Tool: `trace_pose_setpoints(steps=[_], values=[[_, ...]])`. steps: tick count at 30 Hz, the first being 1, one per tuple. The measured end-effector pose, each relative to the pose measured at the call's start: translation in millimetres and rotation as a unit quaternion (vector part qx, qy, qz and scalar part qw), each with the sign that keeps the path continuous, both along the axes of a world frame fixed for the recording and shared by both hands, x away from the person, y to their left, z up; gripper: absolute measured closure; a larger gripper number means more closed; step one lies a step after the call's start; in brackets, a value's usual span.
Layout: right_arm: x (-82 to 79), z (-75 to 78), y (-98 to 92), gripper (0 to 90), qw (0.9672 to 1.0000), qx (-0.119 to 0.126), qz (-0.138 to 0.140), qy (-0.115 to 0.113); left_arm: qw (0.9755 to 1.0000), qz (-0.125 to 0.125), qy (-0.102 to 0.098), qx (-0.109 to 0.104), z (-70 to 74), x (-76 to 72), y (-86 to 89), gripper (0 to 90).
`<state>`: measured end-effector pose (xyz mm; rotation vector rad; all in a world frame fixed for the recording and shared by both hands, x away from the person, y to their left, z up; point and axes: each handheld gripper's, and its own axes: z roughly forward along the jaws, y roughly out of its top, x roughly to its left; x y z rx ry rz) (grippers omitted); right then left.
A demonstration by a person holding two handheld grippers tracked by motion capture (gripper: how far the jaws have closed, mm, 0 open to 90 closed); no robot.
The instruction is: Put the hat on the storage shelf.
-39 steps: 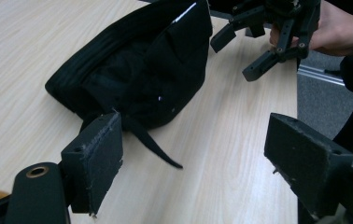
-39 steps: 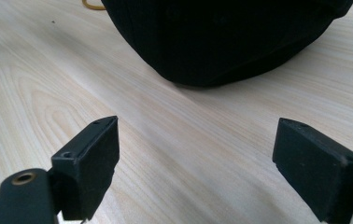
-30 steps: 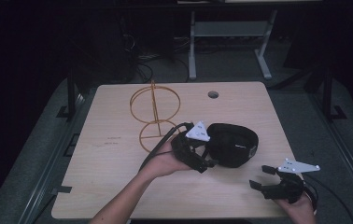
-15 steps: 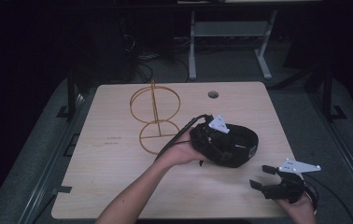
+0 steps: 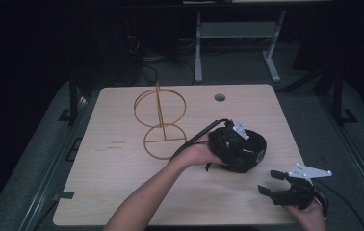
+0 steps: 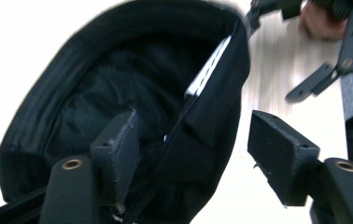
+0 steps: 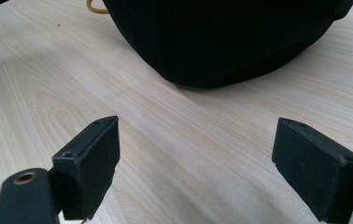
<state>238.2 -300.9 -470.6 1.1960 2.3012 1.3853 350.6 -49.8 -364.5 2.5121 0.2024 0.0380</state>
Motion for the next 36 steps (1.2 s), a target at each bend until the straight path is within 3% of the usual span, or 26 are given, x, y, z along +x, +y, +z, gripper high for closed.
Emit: trace_pose_setpoints(steps=[10,23,29,36], values=[[0.3,-1.3,-1.3,15.0,1.0000,0.001,-0.001,0.003,0.9998,-0.013,0.015,0.001,-12.0,-2.4,0.8,57.9],[0.8,-3.5,-3.4,15.4,0.9999,0.008,0.003,0.012,0.9992,-0.036,0.014,0.000,-10.9,-7.5,-1.5,75.7],[0.2,-2.9,-4.2,15.4,0.9998,0.015,0.001,0.012,0.9991,-0.040,0.009,0.001,-9.0,-9.8,-2.9,78.5],[-1.0,-1.0,-5.7,15.3,0.9998,0.022,-0.003,0.000,0.9991,-0.034,0.014,-0.023,0.1,-8.5,-1.7,79.8]])
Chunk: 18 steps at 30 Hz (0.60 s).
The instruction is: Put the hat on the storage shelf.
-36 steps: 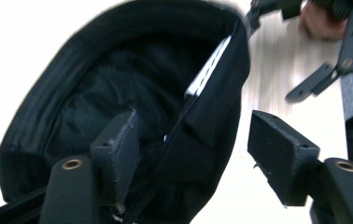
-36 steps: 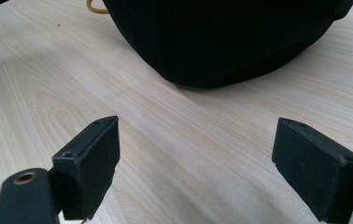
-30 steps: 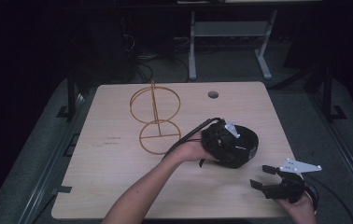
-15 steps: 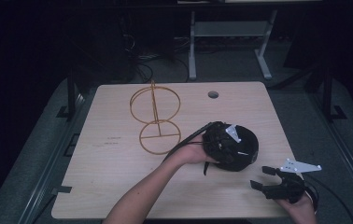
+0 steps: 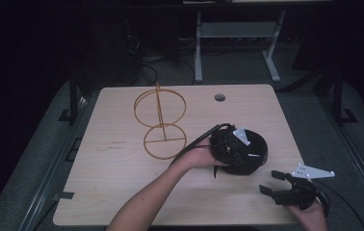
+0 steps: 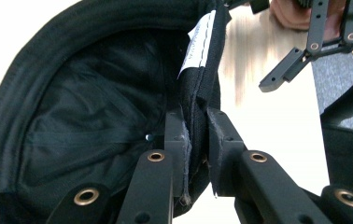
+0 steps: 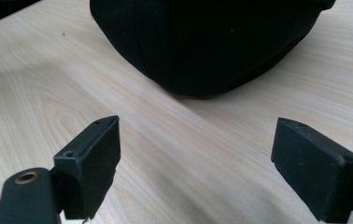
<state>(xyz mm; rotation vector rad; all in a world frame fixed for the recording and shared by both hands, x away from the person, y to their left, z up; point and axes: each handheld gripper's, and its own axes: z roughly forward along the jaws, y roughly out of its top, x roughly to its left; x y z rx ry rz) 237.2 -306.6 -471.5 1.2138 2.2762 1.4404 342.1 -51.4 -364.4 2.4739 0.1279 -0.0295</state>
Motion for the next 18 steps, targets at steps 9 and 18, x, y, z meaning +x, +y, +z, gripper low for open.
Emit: trace_pose_setpoints(steps=[9,18], values=[[-2.4,2.6,2.5,14.9,0.9999,0.008,0.004,-0.011,0.9998,0.005,0.002,-0.022,15.6,1.0,3.4,80.1],[-4.1,7.0,4.3,14.9,0.9996,0.013,0.002,-0.024,0.9982,0.022,0.010,-0.055,31.2,4.1,8.7,80.6]])
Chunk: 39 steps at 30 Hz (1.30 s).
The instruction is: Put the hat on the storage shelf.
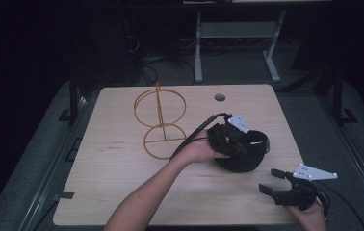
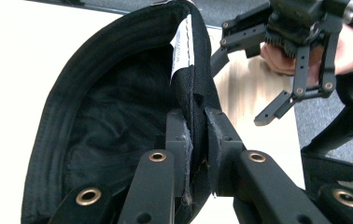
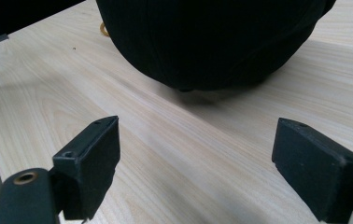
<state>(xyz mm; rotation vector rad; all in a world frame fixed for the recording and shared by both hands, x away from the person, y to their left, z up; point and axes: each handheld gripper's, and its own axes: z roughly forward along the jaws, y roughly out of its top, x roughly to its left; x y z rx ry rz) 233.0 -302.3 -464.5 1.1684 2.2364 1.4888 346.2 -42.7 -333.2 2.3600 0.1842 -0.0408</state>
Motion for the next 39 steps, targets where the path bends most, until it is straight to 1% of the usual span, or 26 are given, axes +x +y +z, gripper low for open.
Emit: trace_pose_setpoints(steps=[2,3,4,6,7,8,10,11,12,15,16,17,20,22,26,29,31,34,35,36,38,39], values=[[-0.3,0.7,0.5,15.0,1.0000,-0.001,0.000,-0.001,1.0000,0.001,0.000,-0.003,1.6,-0.2,0.6,80.7],[-0.8,2.6,1.2,14.9,1.0000,-0.001,0.000,-0.007,1.0000,0.002,0.002,-0.010,4.6,-0.3,1.7,80.7],[-0.8,2.6,1.2,14.9,1.0000,-0.001,0.000,-0.007,1.0000,0.002,0.002,-0.010,4.6,-0.3,1.7,80.7],[-1.6,5.2,2.7,14.8,0.9999,-0.003,0.003,-0.014,0.9998,0.006,0.006,-0.020,9.3,0.6,3.0,80.8],[-2.1,6.3,3.5,14.4,0.9999,-0.004,0.002,-0.016,0.9998,0.006,0.006,-0.020,9.3,0.6,3.0,80.8],[-2.2,7.4,3.9,14.3,0.9998,-0.005,0.003,-0.019,0.9995,0.009,0.009,-0.029,12.1,1.2,3.8,80.8],[-3.0,10.3,4.9,14.0,0.9997,0.002,0.002,-0.024,0.9994,0.010,0.010,-0.031,14.6,1.1,4.3,80.9],[-3.0,10.3,4.9,14.0,0.9997,0.002,0.002,-0.024,0.9994,0.010,0.010,-0.031,14.6,1.1,4.3,80.9],[-4.2,15.1,6.3,13.9,0.9995,0.009,0.001,-0.029,0.9993,0.011,0.009,-0.035,16.8,0.6,4.7,80.9],[-4.8,19.2,7.0,13.9,0.9991,0.019,0.000,-0.037,0.9991,0.010,0.008,-0.040,19.9,0.2,5.8,81.0],[-4.7,20.1,6.8,13.9,0.9991,0.021,0.001,-0.037,0.9989,0.010,0.010,-0.044,21.5,0.2,6.5,81.0],[-4.5,20.9,6.7,13.9,0.9990,0.024,0.001,-0.037,0.9984,0.010,0.014,-0.054,24.3,-0.2,7.3,81.0],[-4.7,22.6,6.3,13.9,0.9988,0.028,0.000,-0.039,0.9983,0.004,0.017,-0.056,27.0,-0.7,7.1,81.4],[-6.4,28.0,6.3,14.0,0.9981,0.035,0.000,-0.050,0.9985,0.000,0.012,-0.053,30.8,-3.4,5.6,81.4],[-7.4,33.0,7.8,14.4,0.9973,0.042,0.000,-0.060,0.9982,-0.006,0.009,-0.058,37.0,-6.4,4.5,81.4],[-6.4,34.5,8.6,14.8,0.9970,0.046,-0.001,-0.062,0.9980,-0.008,0.007,-0.062,40.0,-7.8,4.1,81.4],[-5.7,37.8,10.4,15.4,0.9963,0.052,-0.001,-0.069,0.9978,-0.013,0.006,-0.065,44.2,-9.9,2.9,81.4],[-6.3,40.9,11.2,17.4,0.9952,0.056,-0.003,-0.080,0.9976,-0.025,0.007,-0.064,46.0,-13.4,-1.1,81.4],[-6.2,41.5,11.1,17.8,0.9950,0.058,-0.005,-0.081,0.9977,-0.031,0.005,-0.061,46.5,-14.8,-2.9,81.4],[-6.2,41.5,11.1,17.8,0.9950,0.058,-0.005,-0.081,0.9977,-0.031,0.005,-0.061,46.5,-14.8,-2.9,81.4],[-5.7,41.6,9.4,20.7,0.9941,0.067,-0.006,-0.085,0.9973,-0.045,0.003,-0.059,47.5,-19.5,-9.4,81.4],[-5.6,41.6,9.0,21.4,0.9942,0.067,-0.007,-0.084,0.9971,-0.048,0.003,-0.059,48.1,-21.2,-11.7,81.4]])
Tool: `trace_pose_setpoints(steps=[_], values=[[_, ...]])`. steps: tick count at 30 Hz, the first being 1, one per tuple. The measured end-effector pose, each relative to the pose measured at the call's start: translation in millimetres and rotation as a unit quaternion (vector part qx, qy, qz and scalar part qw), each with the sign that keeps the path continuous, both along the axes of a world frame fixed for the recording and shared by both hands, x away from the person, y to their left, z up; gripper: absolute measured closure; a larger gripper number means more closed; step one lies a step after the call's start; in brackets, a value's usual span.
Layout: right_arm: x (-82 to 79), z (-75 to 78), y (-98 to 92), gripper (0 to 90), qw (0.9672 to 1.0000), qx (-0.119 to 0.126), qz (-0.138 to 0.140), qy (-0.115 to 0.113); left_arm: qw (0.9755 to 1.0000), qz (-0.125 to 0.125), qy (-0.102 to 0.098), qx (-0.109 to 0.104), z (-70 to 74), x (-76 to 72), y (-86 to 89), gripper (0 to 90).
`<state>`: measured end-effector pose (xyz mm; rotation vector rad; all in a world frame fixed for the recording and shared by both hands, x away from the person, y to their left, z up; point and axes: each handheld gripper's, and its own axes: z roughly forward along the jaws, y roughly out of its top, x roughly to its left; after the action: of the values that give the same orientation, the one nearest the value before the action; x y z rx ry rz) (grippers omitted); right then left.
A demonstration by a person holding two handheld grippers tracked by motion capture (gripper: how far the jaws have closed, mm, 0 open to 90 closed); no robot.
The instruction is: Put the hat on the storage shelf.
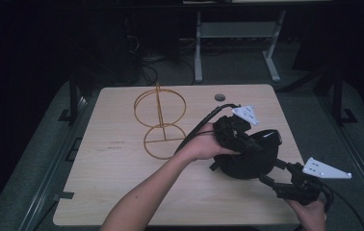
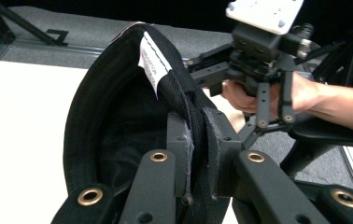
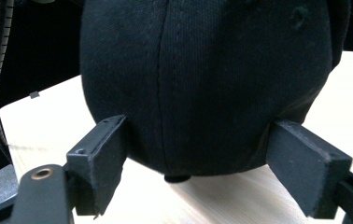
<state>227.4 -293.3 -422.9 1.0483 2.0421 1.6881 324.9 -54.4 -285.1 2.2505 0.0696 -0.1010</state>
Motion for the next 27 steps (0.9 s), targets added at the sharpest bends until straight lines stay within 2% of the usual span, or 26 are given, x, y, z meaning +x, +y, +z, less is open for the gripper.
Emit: trace_pose_setpoints(steps=[4,8,9,10,11,12,13,15,16,17,19,22,25,27], values=[[-1.0,-0.2,-2.7,29.9,0.9999,0.007,0.006,-0.006,0.9998,-0.020,-0.009,0.001,3.5,-4.8,-8.0,81.4],[-3.0,0.1,-6.2,47.3,0.9995,0.017,0.021,-0.018,0.9994,-0.030,-0.016,0.005,6.5,-9.7,-14.4,81.4],[-3.5,0.0,-6.9,52.1,0.9993,0.016,0.024,-0.025,0.9993,-0.030,-0.019,0.007,6.6,-10.2,-15.4,81.4],[-3.5,0.0,-6.9,52.1,0.9993,0.016,0.024,-0.025,0.9993,-0.030,-0.019,0.007,6.6,-10.2,-15.4,81.4],[-4.5,0.3,-7.0,62.1,0.9990,0.015,0.032,-0.029,0.9994,-0.029,-0.019,0.008,5.6,-10.3,-15.9,81.4],[-4.5,0.3,-7.0,62.1,0.9990,0.015,0.032,-0.029,0.9994,-0.029,-0.019,0.008,5.6,-10.3,-15.9,81.4],[-6.0,0.6,-6.4,70.0,0.9988,0.011,0.035,-0.032,0.9994,-0.028,-0.018,0.010,4.2,-10.0,-15.4,81.3],[-6.4,0.5,-6.2,76.3,0.9989,0.007,0.035,-0.029,0.9994,-0.026,-0.018,0.011,2.8,-9.5,-14.3,81.3],[-6.4,0.5,-6.2,76.3,0.9989,0.007,0.035,-0.029,0.9994,-0.026,-0.018,0.011,2.8,-9.5,-14.3,81.3],[-6.7,0.2,-7.1,82.8,0.9989,0.010,0.036,-0.029,0.9995,-0.023,-0.018,0.011,2.7,-8.8,-12.4,81.3],[-7.1,0.9,-8.4,86.4,0.9988,0.013,0.036,-0.031,0.9995,-0.022,-0.019,0.011,2.9,-8.3,-11.3,81.2],[-7.4,2.6,-9.9,87.3,0.9988,0.016,0.036,-0.029,0.9997,-0.013,-0.019,0.009,1.7,-7.8,-5.6,81.1],[-8.2,4.6,-8.4,87.6,0.9990,0.006,0.033,-0.029,0.9996,-0.002,-0.026,0.014,-0.6,-8.6,0.2,79.3],[-8.5,5.1,-7.6,87.7,0.9990,0.006,0.034,-0.027,0.9996,0.004,-0.024,0.015,-2.4,-8.1,4.5,78.5]])
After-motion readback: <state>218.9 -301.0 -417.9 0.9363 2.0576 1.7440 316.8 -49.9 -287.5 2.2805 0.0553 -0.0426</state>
